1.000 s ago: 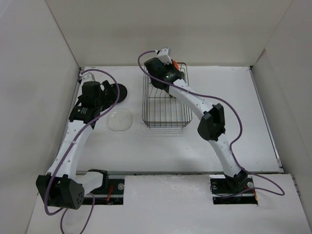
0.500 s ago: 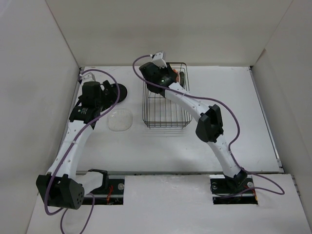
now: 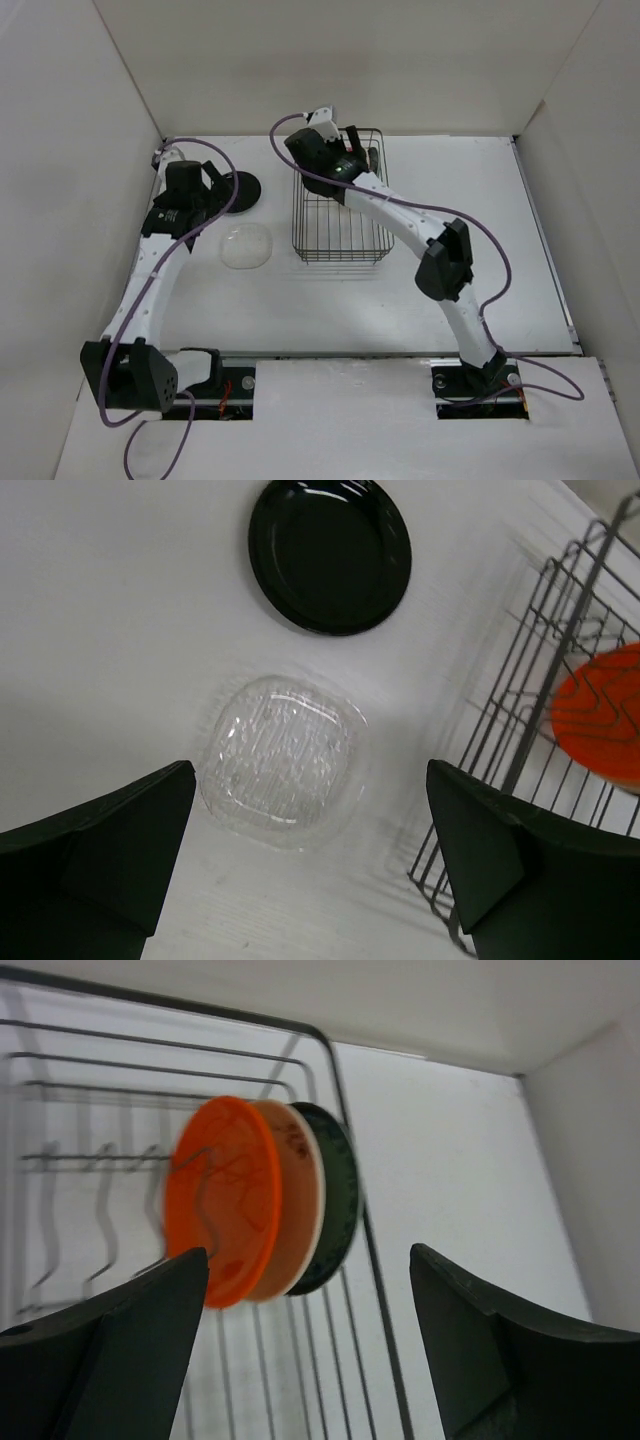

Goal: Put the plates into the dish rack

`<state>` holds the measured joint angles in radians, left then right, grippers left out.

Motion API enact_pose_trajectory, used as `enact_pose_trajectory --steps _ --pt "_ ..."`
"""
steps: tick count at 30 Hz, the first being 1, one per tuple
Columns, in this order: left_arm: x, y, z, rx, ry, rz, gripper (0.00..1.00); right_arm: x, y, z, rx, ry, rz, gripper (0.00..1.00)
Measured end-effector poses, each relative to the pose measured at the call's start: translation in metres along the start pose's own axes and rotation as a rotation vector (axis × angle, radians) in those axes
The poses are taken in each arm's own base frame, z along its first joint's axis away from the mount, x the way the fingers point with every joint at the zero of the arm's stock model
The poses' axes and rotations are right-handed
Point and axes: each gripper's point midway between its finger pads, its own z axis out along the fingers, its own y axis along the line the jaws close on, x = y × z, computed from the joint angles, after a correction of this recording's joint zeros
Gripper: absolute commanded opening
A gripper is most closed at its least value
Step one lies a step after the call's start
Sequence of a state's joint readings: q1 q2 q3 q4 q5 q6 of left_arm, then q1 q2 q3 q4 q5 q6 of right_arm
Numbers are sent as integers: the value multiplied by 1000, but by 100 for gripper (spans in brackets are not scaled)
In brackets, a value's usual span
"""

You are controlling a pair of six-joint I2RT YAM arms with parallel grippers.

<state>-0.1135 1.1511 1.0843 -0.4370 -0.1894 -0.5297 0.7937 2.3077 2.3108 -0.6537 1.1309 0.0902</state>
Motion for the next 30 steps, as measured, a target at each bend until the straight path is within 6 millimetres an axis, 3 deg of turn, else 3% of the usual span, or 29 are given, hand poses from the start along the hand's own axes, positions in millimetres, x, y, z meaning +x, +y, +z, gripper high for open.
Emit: enact_pose_trajectory --steps 2,5,9,12,15,18,22,24,27,30 --pt "-7 7 14 -32 24 -42 100 -13 -4 -22 -116 -12 31 86" --pt "-17 29 45 -93 54 -140 100 -37 -22 -75 -393 -56 112 86" --pt "-10 62 89 -177 109 -234 100 -86 -79 -158 -731 -244 313 88" --pt "1 68 119 -180 169 -265 100 -111 -114 -208 -921 -386 405 88" --pt "7 66 156 -142 205 -288 100 -119 -123 -240 -1062 -466 428 89" --pt "17 64 189 -91 239 -314 98 -101 -108 -255 -1170 -459 407 89" --pt "36 61 218 -30 287 -353 93 -68 -89 -260 -1244 -393 361 89" --pt "22 52 225 15 258 -364 85 -59 -88 -261 -1258 -377 356 89" --pt "12 43 236 67 232 -371 67 -57 -98 -265 -1257 -388 372 89" --pt "19 41 246 84 245 -385 63 -63 -118 -267 -1221 -421 411 89"
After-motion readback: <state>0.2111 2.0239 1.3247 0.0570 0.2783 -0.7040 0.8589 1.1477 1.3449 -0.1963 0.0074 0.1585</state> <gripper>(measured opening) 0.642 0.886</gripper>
